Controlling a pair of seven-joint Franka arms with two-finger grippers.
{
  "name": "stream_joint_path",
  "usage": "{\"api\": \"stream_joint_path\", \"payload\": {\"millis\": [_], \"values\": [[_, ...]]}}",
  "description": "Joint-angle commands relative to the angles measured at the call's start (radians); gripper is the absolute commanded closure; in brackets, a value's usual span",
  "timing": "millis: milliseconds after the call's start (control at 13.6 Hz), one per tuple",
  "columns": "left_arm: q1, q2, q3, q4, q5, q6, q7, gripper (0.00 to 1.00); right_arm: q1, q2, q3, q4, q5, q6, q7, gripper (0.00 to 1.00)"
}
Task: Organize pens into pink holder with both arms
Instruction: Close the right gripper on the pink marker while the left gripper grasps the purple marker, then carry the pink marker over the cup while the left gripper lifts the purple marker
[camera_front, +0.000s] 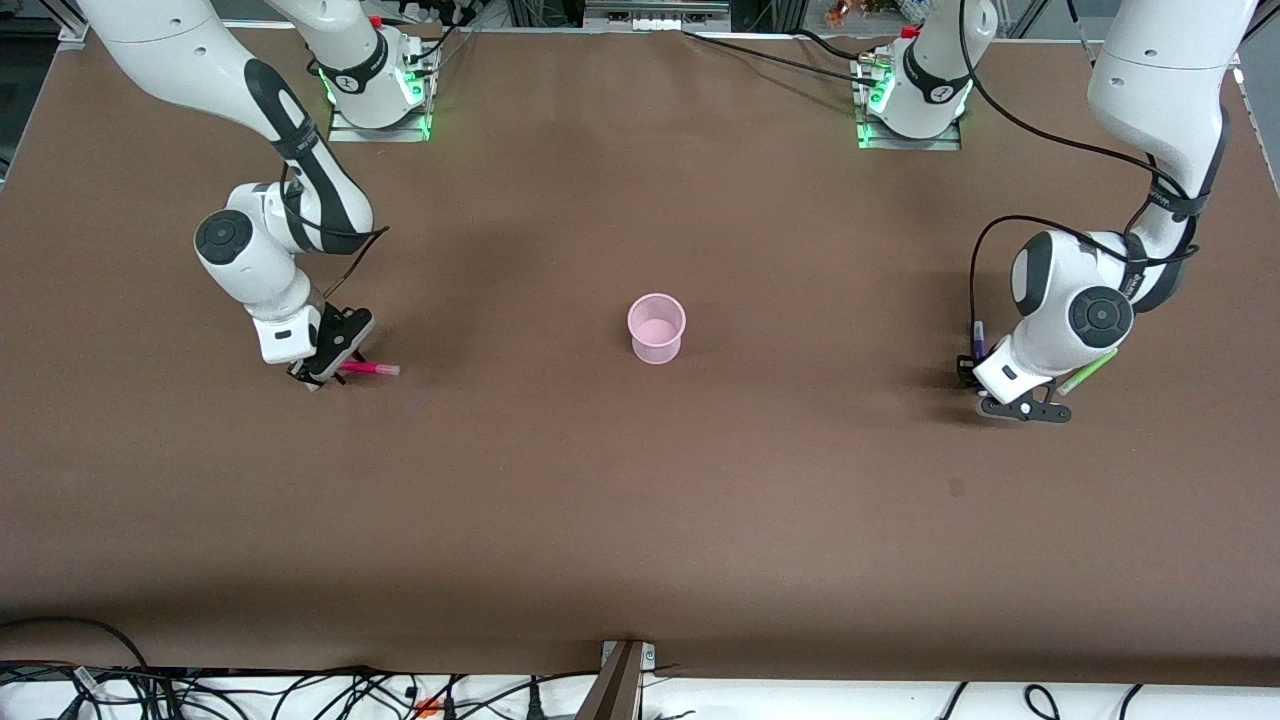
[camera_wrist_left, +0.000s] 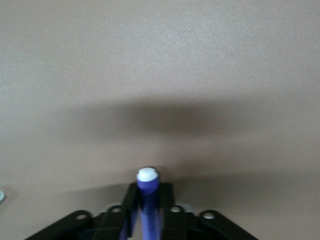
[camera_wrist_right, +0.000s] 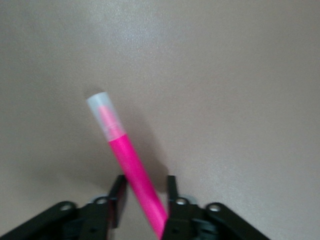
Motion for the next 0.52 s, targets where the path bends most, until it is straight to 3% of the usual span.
{"api": "stream_joint_path", "payload": {"millis": [0, 74, 221, 442], "values": [[0.012, 0.018, -0.001, 0.017, 0.013, -0.006, 0.02, 1.0, -0.01, -0.001, 0.002, -0.004, -0.006, 0.043, -0.03, 0.92], [0.012, 0.016, -0.001, 0.017, 0.013, -0.006, 0.02, 1.0, -0.01, -0.007, 0.004, -0.004, -0.006, 0.042, -0.029, 1.0], [0.01, -0.002, -0.003, 0.02, 0.013, -0.019, 0.019, 1.0, -0.005, -0.049, 0.011, 0.001, -0.006, 0.026, -0.02, 1.0], [0.015, -0.071, -0.045, 0.023, -0.001, -0.076, 0.025, 1.0, 0.004, -0.169, 0.086, 0.046, -0.005, -0.093, 0.002, 1.0]]}}
